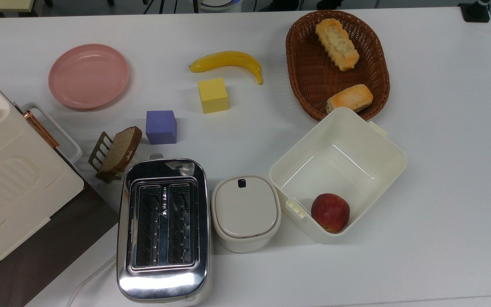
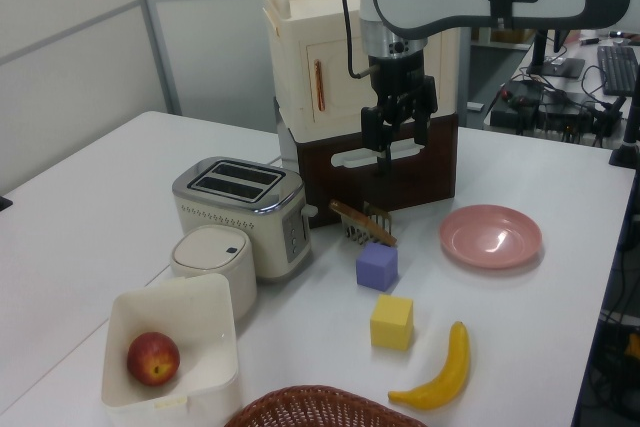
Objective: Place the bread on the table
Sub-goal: 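Move the gripper from above the toaster toward the wicker basket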
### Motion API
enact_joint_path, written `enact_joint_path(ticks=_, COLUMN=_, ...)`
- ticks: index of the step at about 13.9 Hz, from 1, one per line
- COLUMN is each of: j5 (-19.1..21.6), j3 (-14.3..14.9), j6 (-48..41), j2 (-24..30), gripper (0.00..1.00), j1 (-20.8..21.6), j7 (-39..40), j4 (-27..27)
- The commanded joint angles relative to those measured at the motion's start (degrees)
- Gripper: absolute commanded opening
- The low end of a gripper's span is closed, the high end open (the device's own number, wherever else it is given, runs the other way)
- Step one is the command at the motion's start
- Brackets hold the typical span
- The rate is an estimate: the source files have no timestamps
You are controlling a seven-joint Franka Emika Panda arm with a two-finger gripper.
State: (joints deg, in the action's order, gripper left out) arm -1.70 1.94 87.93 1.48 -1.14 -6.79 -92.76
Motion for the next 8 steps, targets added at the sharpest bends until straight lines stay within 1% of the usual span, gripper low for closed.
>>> enact_joint_path(ticks=1, j5=0.13, j3=0.35, j6=-0.4, j2=1.32, gripper=1.0, j1=0.79, j7=3.25, j4=0.12)
enact_joint_path(ticks=8, j5=0.03, j3=0.52, j6=0.14, j2=1.59, gripper=1.0, j1=0.44, j7=3.45, j4=0.04)
